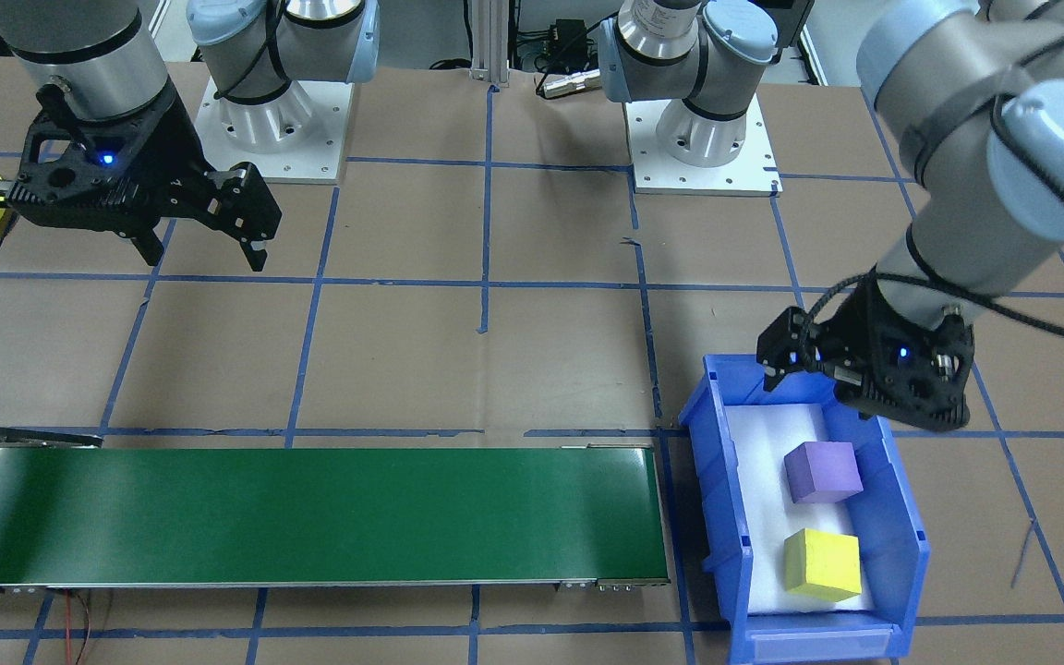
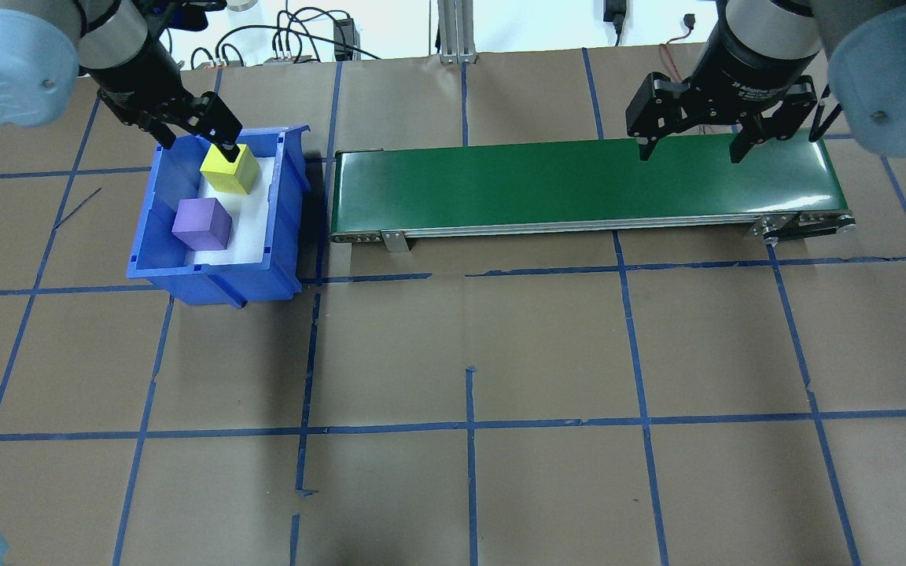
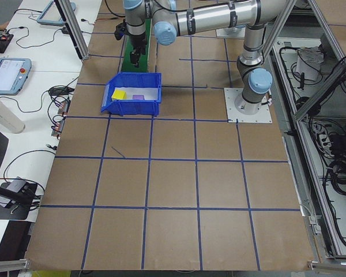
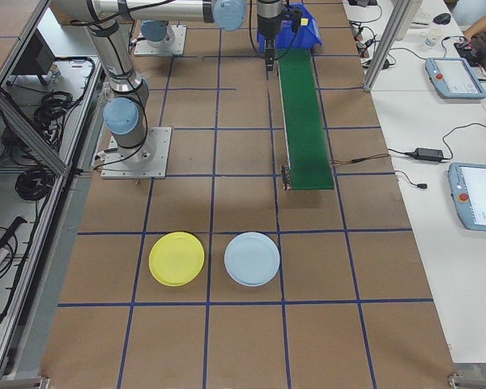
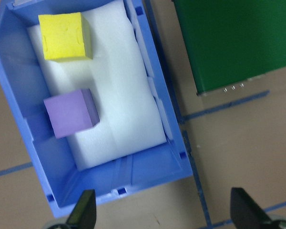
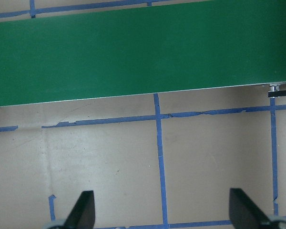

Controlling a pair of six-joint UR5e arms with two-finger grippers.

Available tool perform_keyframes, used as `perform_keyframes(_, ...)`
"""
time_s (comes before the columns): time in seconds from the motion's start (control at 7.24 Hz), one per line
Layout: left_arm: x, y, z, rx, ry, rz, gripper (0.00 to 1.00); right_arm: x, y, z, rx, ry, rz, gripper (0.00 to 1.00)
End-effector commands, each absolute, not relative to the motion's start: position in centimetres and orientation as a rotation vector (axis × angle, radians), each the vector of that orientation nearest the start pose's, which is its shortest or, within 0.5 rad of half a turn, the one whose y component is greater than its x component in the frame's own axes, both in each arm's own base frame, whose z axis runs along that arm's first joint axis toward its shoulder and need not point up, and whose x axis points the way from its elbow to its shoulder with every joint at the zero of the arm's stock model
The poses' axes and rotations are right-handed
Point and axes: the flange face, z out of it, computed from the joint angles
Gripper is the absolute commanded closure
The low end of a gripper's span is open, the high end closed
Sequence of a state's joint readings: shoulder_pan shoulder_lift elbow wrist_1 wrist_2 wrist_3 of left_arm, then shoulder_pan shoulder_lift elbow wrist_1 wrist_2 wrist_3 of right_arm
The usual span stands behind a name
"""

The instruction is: Move block left to right into plate

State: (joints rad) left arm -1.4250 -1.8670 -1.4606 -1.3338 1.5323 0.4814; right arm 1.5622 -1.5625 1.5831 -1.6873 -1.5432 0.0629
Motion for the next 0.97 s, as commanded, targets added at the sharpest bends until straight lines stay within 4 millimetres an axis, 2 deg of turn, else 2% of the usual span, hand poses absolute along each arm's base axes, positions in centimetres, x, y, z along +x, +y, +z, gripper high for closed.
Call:
perform_keyframes(0.0,-2.3,-68.4,35.7,0.733,3.044,-0.123,0.0,13.1,-50.5,49.0,0.11,3.106,-0.149,0.0)
perform_keyframes(0.14,-2.0,-70.4,32.1,0.782,3.032,-0.113,0.0,13.1,-50.6,48.9,0.11,3.106,-0.147,0.0)
perform_keyframes(0.28,-1.5,-71.5,29.3,0.789,3.018,-0.115,0.0,13.1,-50.5,49.0,0.11,3.106,-0.149,0.0)
perform_keyframes(0.41,-1.4,-72.0,27.3,0.792,3.013,-0.128,0.0,13.1,-50.6,48.9,0.11,3.106,-0.147,0.0)
perform_keyframes(0.69,-1.2,-72.6,26.9,0.865,2.973,-0.164,0.0,13.1,-50.5,49.0,0.11,3.106,-0.149,0.0)
perform_keyframes(0.83,-1.2,-72.9,25.6,0.889,2.964,-0.152,0.0,13.1,-50.5,49.0,0.11,3.106,-0.149,0.0)
